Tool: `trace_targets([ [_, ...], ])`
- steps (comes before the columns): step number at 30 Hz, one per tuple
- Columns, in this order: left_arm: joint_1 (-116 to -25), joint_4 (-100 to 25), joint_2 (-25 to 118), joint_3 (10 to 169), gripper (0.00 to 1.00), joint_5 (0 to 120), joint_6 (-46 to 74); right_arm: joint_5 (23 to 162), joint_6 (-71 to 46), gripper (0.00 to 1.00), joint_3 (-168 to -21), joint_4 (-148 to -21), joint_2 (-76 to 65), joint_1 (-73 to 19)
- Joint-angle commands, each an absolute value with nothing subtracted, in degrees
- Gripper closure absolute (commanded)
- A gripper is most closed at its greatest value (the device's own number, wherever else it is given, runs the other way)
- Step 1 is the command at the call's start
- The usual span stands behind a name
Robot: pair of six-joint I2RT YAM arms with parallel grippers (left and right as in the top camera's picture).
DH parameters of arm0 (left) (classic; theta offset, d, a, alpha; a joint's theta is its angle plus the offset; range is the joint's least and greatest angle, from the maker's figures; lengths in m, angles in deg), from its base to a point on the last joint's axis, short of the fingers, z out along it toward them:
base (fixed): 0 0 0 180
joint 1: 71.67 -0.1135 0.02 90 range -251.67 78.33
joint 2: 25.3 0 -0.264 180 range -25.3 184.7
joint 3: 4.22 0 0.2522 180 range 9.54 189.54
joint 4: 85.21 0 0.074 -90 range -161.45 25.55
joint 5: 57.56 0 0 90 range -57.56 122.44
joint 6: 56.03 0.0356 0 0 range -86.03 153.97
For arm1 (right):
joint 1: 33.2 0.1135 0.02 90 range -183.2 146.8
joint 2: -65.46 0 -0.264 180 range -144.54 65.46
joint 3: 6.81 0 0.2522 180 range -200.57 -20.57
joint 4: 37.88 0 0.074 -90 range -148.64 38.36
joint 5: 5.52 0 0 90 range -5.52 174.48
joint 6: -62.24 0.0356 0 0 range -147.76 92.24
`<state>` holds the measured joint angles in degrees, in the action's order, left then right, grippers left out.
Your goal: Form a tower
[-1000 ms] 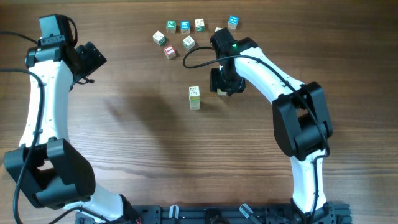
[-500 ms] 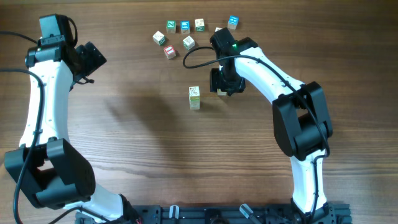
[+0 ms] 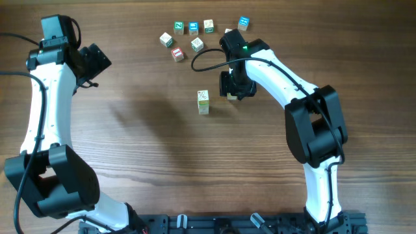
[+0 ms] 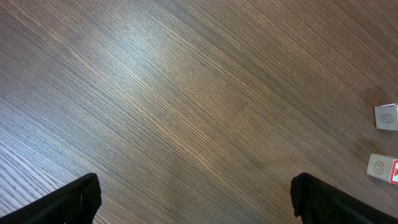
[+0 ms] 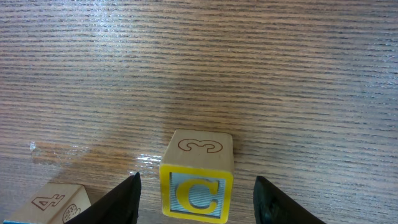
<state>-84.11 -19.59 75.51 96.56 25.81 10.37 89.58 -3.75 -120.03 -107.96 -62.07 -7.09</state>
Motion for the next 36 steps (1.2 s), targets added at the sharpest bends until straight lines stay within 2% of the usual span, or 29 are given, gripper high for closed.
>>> trace_targets([
  [1,-84.3,-19.7,74.4,97.3,0.0,25.3,11.0,89.5,-3.7,0.41,-119.8,-108.2,-63.0,-6.9],
  [12,-84.3,-19.7,74.4,97.3,0.0,25.3,11.0,89.5,-3.7,0.41,-119.8,-108.2,-63.0,-6.9],
  [16,-84.3,-19.7,74.4,97.3,0.0,25.3,11.0,89.5,-3.7,0.52,-119.8,-108.2,-63.0,-6.9],
  [26,-84.3,-19.7,74.4,97.3,0.0,25.3,11.0,89.5,-3.6,0.66,-119.6,-107.9,-63.0,-6.9],
  [28,-84.3,-19.7,74.4,97.3,0.0,25.3,11.0,89.4,-3.6,0.66,-119.6,-107.5,-63.0,-6.9],
  [32,-84.3,-19.7,74.4,97.3,0.0,25.3,11.0,89.4,-3.6,0.52,-119.6,-107.1,-63.0,-6.9],
  [36,-84.3,-19.7,74.4,97.3,0.0,25.3,11.0,88.7,-3.6,0.51,-119.6,-106.1,-63.0,-6.9],
])
